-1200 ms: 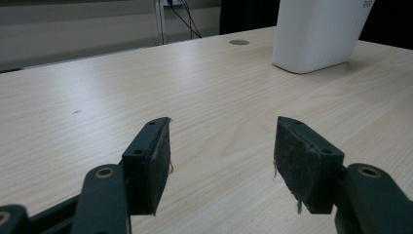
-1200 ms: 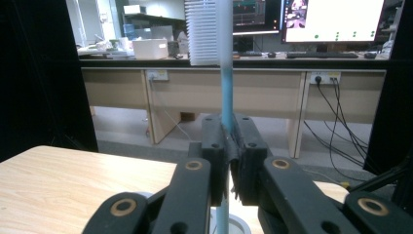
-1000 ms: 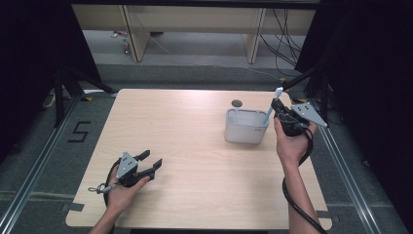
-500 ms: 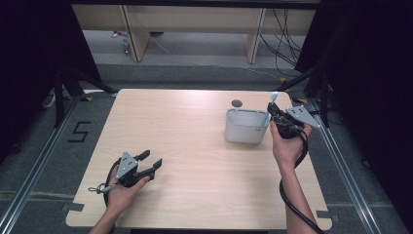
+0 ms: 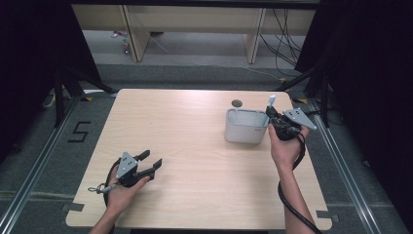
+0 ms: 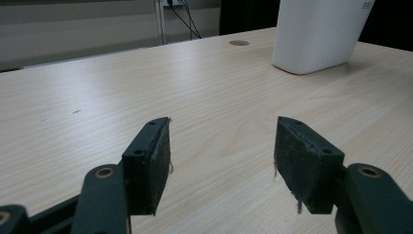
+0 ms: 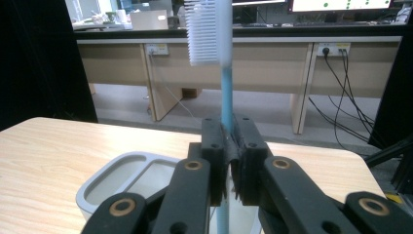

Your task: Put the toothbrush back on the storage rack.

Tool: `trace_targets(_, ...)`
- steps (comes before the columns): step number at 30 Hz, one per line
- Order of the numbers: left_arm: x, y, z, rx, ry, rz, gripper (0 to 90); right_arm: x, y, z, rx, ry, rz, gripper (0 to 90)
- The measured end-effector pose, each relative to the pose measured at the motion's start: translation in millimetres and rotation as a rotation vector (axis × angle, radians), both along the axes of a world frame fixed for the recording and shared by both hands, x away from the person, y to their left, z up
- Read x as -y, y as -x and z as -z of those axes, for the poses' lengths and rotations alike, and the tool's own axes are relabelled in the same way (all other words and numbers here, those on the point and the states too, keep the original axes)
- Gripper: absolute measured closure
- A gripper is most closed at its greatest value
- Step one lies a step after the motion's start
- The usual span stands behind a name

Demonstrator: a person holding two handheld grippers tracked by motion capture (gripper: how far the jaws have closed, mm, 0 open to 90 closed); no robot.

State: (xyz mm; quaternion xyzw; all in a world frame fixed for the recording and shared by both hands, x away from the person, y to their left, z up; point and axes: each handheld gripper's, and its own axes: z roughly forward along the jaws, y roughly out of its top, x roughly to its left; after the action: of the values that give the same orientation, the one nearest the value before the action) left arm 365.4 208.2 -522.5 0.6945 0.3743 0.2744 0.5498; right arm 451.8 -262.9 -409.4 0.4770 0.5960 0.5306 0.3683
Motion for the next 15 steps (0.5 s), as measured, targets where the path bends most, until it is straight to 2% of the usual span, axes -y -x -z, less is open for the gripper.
trace_targets(2,0.1,0.1,0.0,0.001,-0.003,0.001,38.0,-0.1,0.8,1.4,-0.014,-0.004,0.007,85.3)
trace_targets(4,0.1,0.2,0.0,0.001,-0.002,0.000,38.0,0.7,-0.4,2.3,-0.002,0.008,0.004,85.2)
trace_targets(8,0.1,0.1,0.0,-0.001,0.000,0.000,38.0,1.0,-0.6,5.8,-0.024,0.014,0.001,85.3)
trace_targets(9,0.2,0.1,0.0,-0.001,0.000,0.001,38.0,-0.6,0.4,6.5,-0.037,-0.009,0.009,85.2)
trace_targets(10,0.2,0.1,0.0,-0.002,0.000,0.001,37.9,0.5,-1.0,7.8,-0.026,0.010,0.007,85.2)
trace_targets(15,0.0,0.2,0.0,-0.001,0.000,0.001,37.9,0.3,-1.3,9.8,-0.026,0.015,0.006,85.2)
